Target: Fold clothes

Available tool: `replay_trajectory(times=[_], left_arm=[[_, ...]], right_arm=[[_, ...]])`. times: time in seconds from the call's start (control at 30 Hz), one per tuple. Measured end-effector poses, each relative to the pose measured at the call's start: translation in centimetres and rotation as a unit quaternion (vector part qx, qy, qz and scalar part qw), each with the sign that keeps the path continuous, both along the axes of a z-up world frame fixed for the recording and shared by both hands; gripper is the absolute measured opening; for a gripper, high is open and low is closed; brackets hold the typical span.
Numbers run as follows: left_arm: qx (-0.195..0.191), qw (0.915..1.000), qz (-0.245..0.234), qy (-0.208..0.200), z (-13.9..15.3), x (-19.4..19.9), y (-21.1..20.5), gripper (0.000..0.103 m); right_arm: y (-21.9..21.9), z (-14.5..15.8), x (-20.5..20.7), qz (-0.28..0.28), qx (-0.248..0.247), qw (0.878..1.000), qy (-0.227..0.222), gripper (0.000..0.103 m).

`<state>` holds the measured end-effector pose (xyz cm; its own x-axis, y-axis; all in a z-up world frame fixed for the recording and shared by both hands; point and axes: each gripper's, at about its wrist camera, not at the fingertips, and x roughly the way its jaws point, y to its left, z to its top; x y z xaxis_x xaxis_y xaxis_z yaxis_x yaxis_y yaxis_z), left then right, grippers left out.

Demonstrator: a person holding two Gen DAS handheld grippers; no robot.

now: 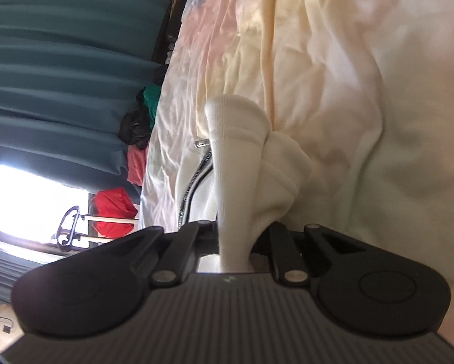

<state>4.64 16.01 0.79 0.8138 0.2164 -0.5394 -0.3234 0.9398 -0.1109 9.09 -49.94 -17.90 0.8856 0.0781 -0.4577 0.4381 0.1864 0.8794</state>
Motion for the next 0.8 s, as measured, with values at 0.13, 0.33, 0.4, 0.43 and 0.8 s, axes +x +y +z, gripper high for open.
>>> replay_trajectory(times=[0.13,0.33,0.4,0.43,0.8], left_arm=[[0.009,0.9972,-0.068,0.028,-3.3,4.2,-6.2,0.087],[0.032,0.9786,-0.155,0.132,-11.9,8.2,-11.3,0.091],[0.066,0.9729,-0.172,0.14,-13.8,8.1,-12.0,0.093],[0.078,0.9725,-0.173,0.135,-14.2,7.9,-12.2,0.094],[0.065,0.9694,-0.182,0.151,-12.8,8.3,-11.3,0.094]], right_arm=[[0.3,0.4,0.6,0.0,-0.014,1.0,0.003,0.011],[0.8,0.9,0.5,0.0,-0.05,0.999,0.014,0.012],[1.4,1.8,0.9,0.003,-0.086,0.996,0.023,0.012],[2.0,2.6,1.0,0.004,-0.11,0.994,0.026,0.012],[20.2,13.8,2.4,0.098,-0.579,0.805,-0.088,0.012]])
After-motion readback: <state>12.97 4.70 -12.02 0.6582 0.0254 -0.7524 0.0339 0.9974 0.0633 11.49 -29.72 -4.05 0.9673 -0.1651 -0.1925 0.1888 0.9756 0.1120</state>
